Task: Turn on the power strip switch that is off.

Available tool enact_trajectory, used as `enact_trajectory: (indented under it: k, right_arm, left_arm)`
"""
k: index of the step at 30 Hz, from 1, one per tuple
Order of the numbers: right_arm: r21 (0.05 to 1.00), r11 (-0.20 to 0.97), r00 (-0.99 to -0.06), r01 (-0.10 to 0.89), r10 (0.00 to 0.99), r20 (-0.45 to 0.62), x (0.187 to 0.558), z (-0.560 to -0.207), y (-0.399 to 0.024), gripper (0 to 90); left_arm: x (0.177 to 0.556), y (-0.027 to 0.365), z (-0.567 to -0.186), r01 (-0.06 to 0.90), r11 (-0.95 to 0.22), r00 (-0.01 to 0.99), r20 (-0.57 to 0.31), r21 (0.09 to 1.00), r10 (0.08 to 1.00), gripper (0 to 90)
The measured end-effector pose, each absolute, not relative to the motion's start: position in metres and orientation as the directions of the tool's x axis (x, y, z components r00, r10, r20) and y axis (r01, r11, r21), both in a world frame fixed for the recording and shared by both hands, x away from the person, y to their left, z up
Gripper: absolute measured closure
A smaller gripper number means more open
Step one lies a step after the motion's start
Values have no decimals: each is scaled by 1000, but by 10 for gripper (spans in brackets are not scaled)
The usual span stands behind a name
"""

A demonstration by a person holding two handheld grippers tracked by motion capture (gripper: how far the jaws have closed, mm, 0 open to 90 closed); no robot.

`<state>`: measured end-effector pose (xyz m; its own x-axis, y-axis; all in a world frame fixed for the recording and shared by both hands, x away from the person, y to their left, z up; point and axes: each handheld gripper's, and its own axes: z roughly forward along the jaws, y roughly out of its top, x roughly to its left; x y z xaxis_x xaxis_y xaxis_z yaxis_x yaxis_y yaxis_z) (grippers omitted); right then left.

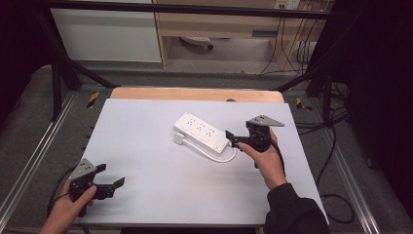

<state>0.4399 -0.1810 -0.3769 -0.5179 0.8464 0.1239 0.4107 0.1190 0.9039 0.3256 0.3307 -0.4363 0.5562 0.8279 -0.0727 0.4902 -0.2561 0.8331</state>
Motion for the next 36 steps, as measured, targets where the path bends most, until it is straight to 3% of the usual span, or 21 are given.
enact_trajectory:
  k: [18,28,36]
  right_arm:
    - [951,55,-445,304,891,91,382,-379,-252,36]
    - [943,48,-384,329,919,87,360,-410,-280,43]
    - [899,96,-369,426,926,76,354,-444,-286,48]
  left_arm:
    - [325,332,-435,488,-240,541,-75,839,838,72]
    - [325,332,-435,488,-246,541,-70,837,838,73]
    - [324,331,-435,488,-246,546,-73,837,834,72]
